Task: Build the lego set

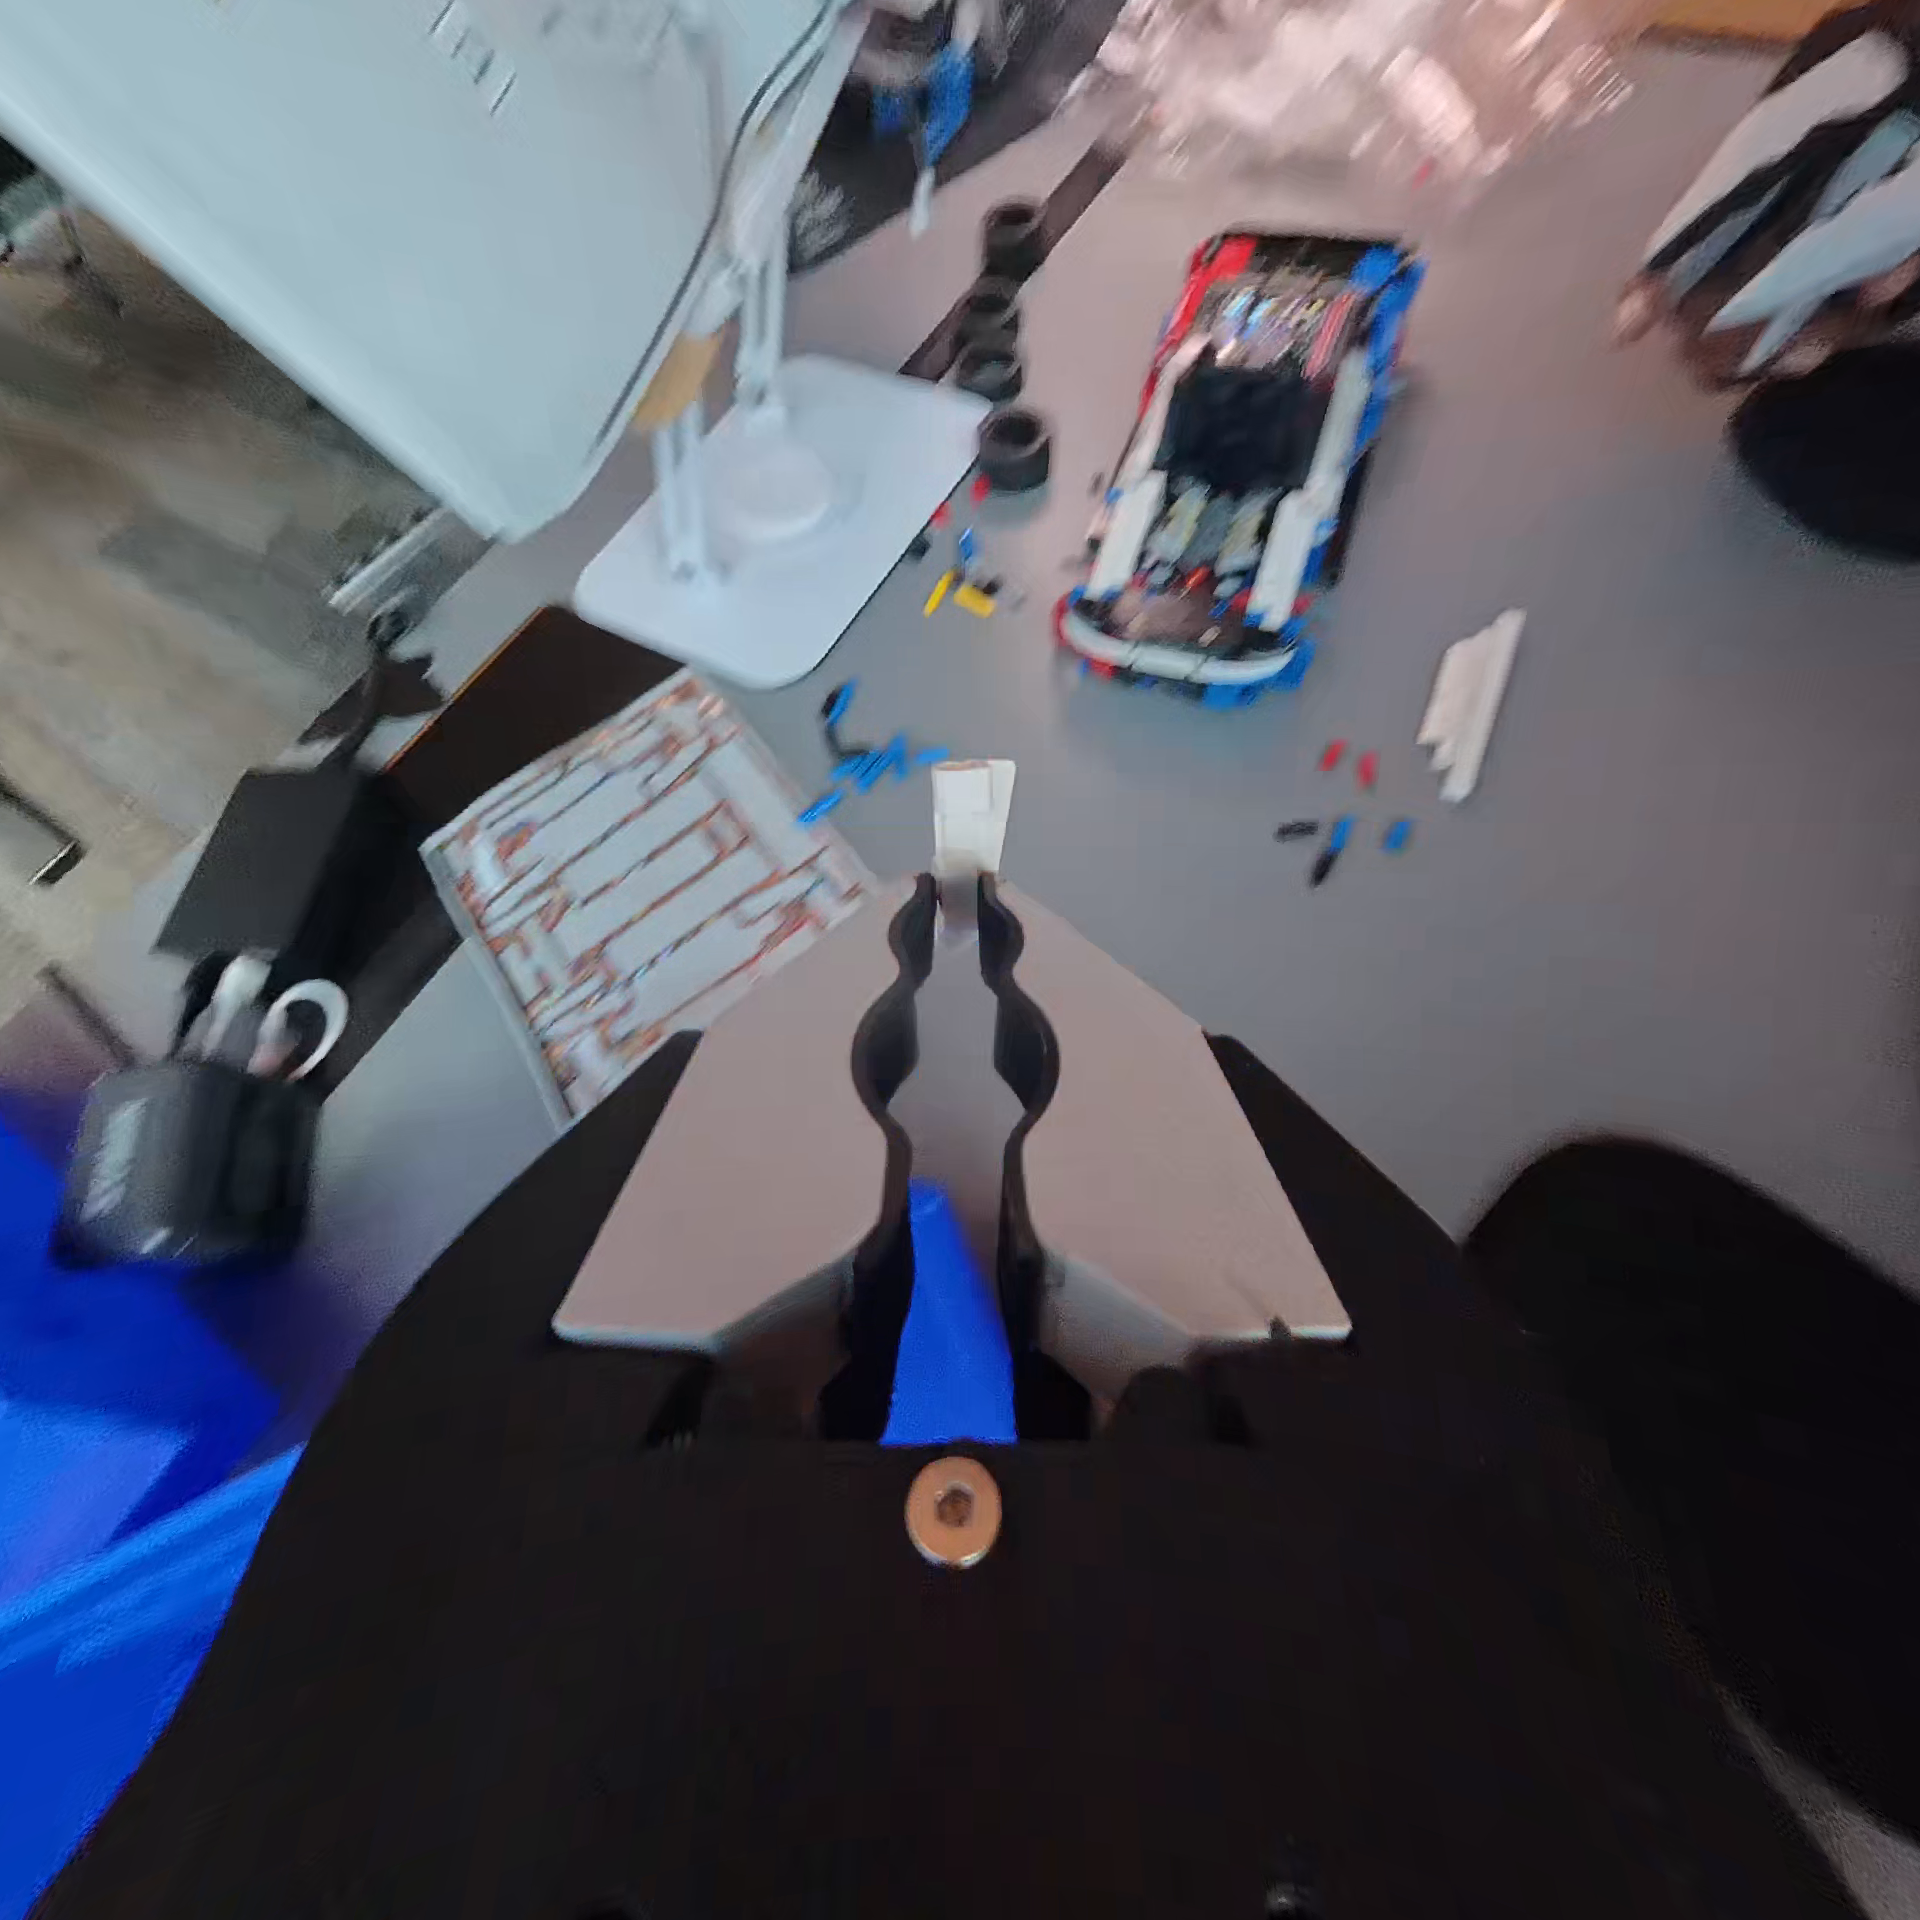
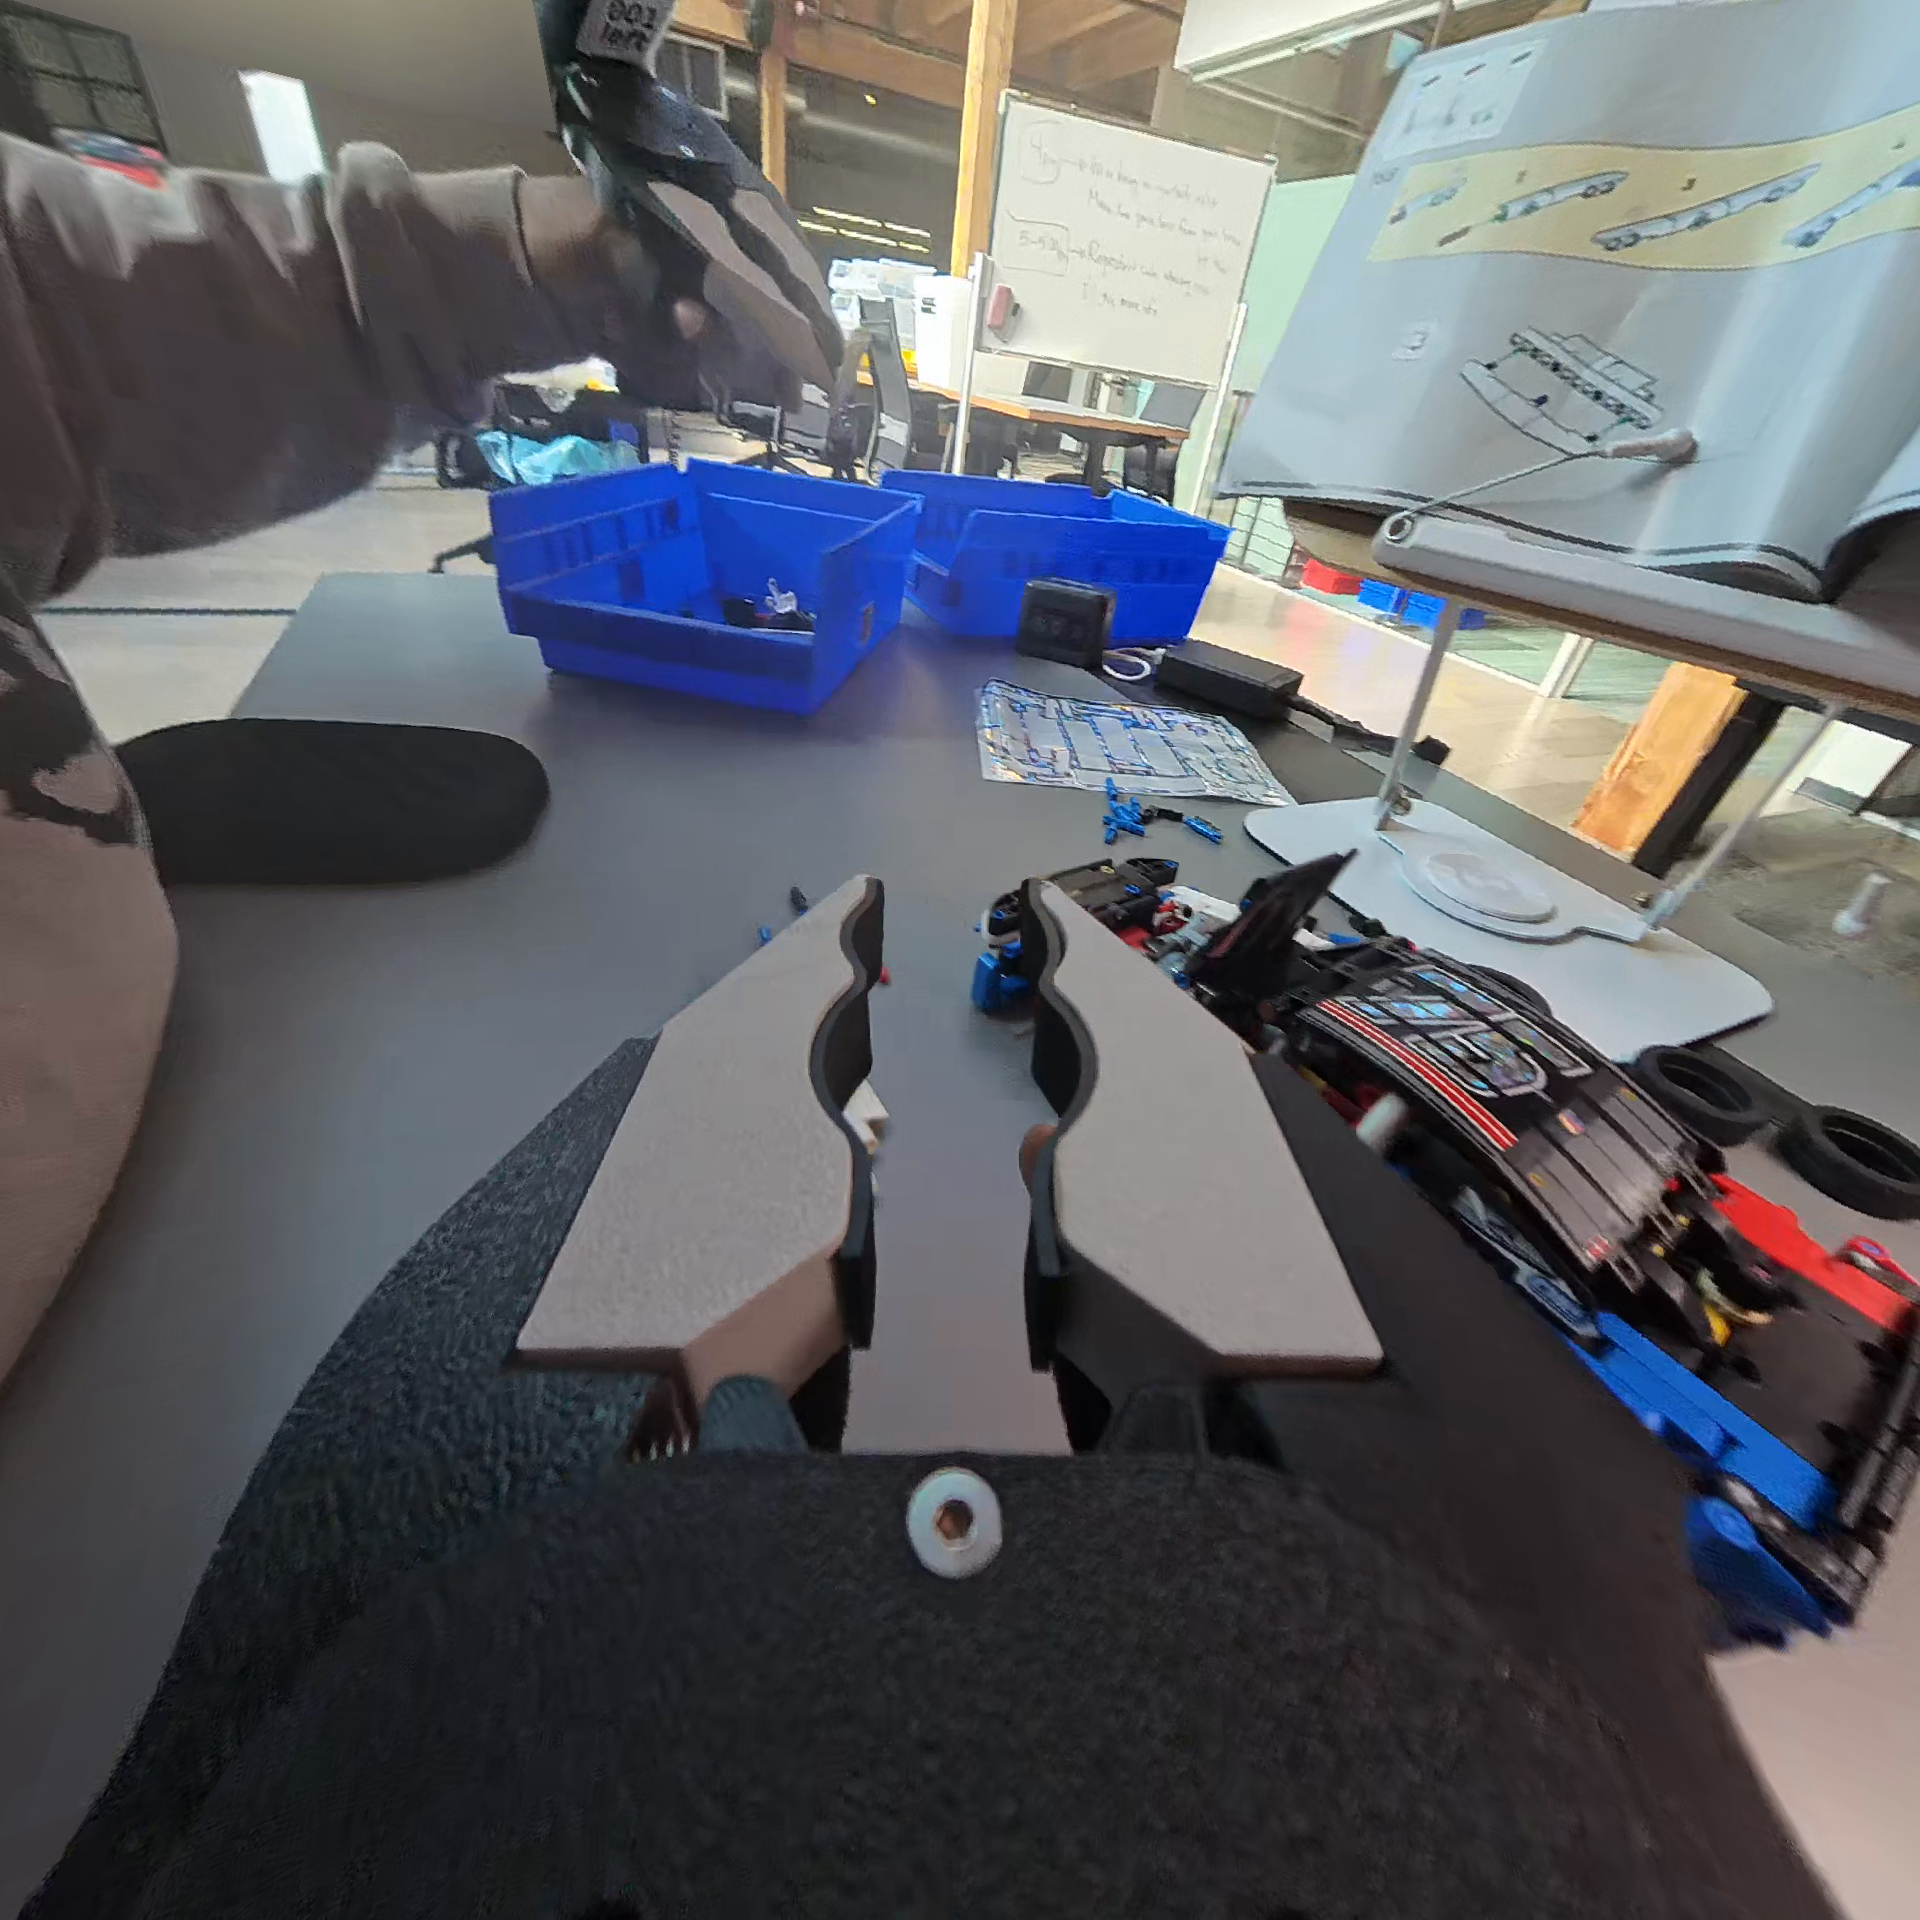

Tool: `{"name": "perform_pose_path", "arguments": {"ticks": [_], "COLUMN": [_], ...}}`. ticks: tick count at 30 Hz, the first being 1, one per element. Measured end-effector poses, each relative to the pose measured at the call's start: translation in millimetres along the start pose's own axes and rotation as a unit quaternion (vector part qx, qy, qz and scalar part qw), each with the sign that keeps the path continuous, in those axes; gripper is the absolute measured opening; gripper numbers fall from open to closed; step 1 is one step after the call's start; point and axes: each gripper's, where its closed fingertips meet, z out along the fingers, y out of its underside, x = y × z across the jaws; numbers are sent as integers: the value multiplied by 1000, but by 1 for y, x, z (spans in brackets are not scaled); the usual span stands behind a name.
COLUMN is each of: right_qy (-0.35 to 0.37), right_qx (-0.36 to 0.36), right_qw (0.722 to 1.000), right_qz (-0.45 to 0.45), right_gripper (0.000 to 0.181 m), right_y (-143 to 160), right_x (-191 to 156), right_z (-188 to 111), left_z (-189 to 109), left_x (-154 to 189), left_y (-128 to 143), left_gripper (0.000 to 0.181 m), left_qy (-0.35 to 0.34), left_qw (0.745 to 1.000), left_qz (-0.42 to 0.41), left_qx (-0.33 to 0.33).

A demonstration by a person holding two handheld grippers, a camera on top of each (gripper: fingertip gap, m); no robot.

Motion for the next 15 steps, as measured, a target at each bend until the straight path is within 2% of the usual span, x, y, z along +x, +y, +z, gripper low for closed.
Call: {"name": "perform_pose_path", "arguments": {"ticks": [3,5,8,11,15], "right_qy": [-31,-35,-49,-96,-111], "right_qx": [18,25,11,-69,-113], "right_qw": [999,998,997,992,987], "right_qz": [16,35,50,45,13], "right_gripper": [22,19,19,24,26], "right_y": [-15,-21,-19,9,29], "right_x": [-21,-27,-32,-47,-55], "right_z": [15,21,23,21,16], "left_z": [51,89,141,174,189], "left_x": [81,128,189,229,252], "left_y": [-38,-43,-40,-35,-33], "left_gripper": [6,6,6,6,6], "left_qy": [79,117,178,219,252], "left_qw": [994,990,981,971,961], "left_qz": [3,30,63,98,113], "left_qx": [76,78,41,10,-10]}}
